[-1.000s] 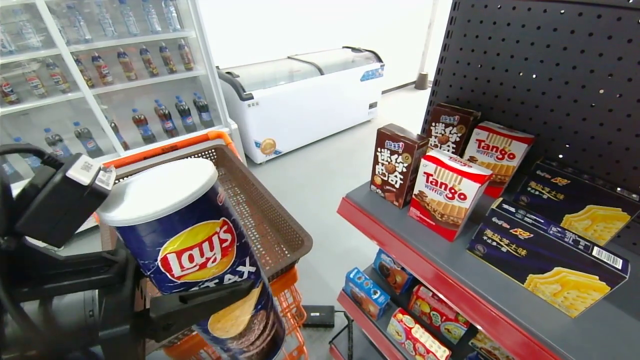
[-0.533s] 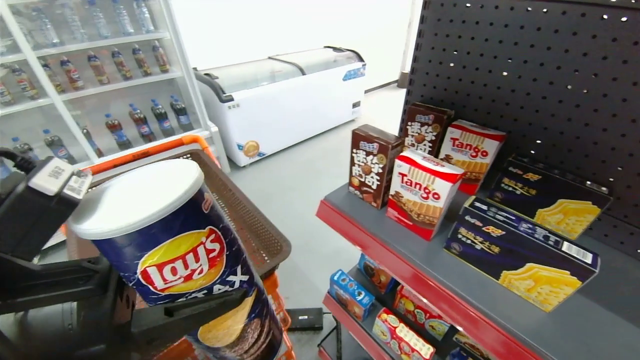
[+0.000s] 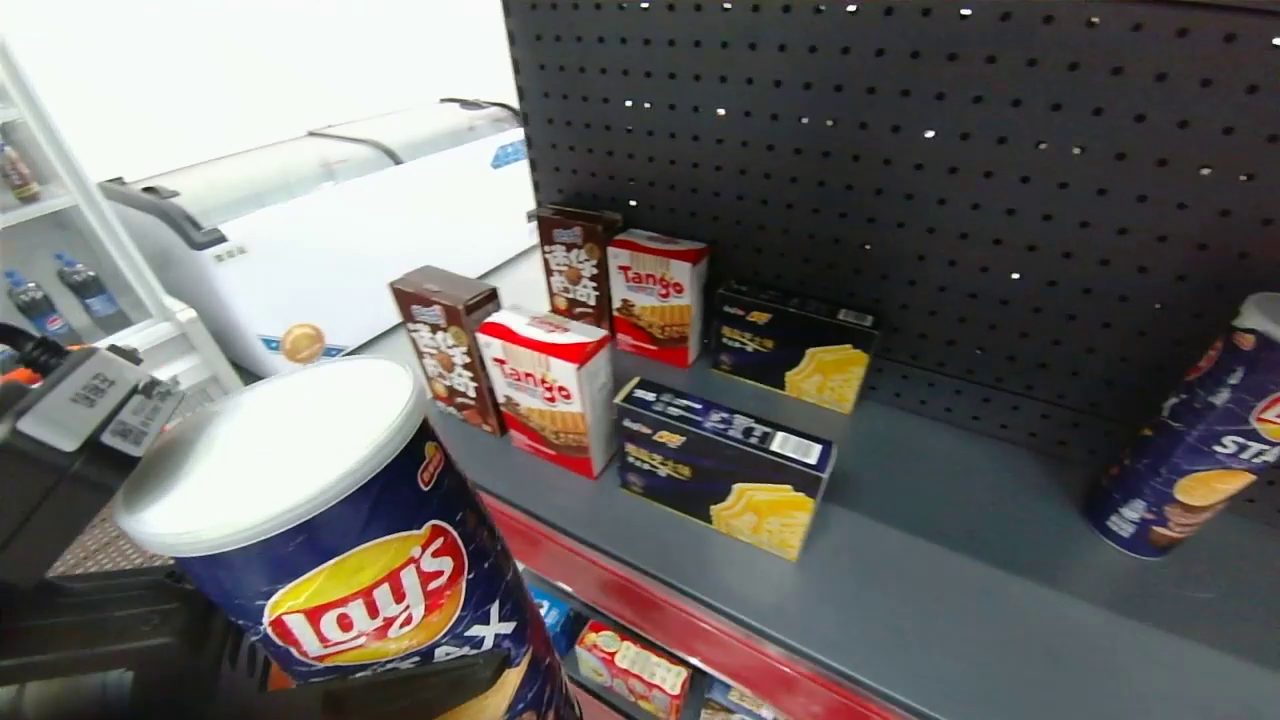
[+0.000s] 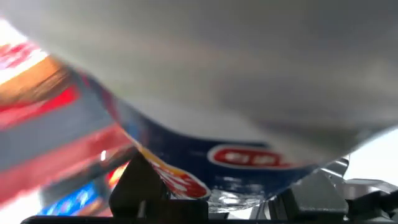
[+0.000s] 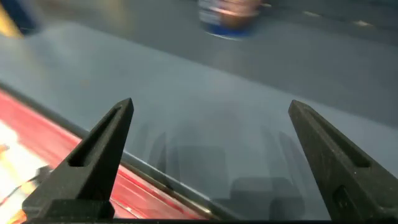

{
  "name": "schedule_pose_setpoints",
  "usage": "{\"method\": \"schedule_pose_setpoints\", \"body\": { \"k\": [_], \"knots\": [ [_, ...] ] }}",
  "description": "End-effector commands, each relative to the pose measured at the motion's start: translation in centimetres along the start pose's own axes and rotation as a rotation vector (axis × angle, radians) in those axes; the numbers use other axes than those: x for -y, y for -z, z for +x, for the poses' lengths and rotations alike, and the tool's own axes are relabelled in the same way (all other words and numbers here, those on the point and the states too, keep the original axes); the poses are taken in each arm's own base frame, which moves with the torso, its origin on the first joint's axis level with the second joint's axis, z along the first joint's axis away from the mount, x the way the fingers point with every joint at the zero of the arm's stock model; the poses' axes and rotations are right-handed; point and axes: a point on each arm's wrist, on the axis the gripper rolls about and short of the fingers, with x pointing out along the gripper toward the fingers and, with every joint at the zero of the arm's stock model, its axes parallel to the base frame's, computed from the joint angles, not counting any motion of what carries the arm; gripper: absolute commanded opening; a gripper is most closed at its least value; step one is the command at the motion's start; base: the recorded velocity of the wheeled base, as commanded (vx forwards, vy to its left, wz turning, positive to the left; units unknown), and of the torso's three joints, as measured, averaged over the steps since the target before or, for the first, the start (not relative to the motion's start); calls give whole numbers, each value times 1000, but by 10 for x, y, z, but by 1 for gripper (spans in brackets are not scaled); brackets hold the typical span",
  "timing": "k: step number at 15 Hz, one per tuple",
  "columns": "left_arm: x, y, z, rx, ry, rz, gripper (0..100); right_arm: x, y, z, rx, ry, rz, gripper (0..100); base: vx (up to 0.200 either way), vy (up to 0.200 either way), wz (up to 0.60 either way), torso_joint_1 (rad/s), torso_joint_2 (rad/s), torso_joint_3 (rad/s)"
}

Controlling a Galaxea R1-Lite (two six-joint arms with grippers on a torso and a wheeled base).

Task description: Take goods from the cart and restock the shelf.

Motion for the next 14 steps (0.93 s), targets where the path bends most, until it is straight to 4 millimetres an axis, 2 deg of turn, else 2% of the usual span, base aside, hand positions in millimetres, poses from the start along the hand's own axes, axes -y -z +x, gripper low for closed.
{"method": "schedule_pose_setpoints", "body": {
  "k": [1, 10, 14],
  "knots": [
    [4, -1, -2, 5, 13, 7, 0, 0, 0, 0, -1, -1, 0, 100, 0, 0, -600, 7, -2, -2],
    [1, -3, -2, 8, -4, 6, 0, 0, 0, 0, -1, -1, 0, 100, 0, 0, -600, 2, 2, 2],
    [-1, -1, -3, 4, -22, -3, 0, 0, 0, 0, -1, -1, 0, 100, 0, 0, 0, 0, 0, 0]
  ]
}}
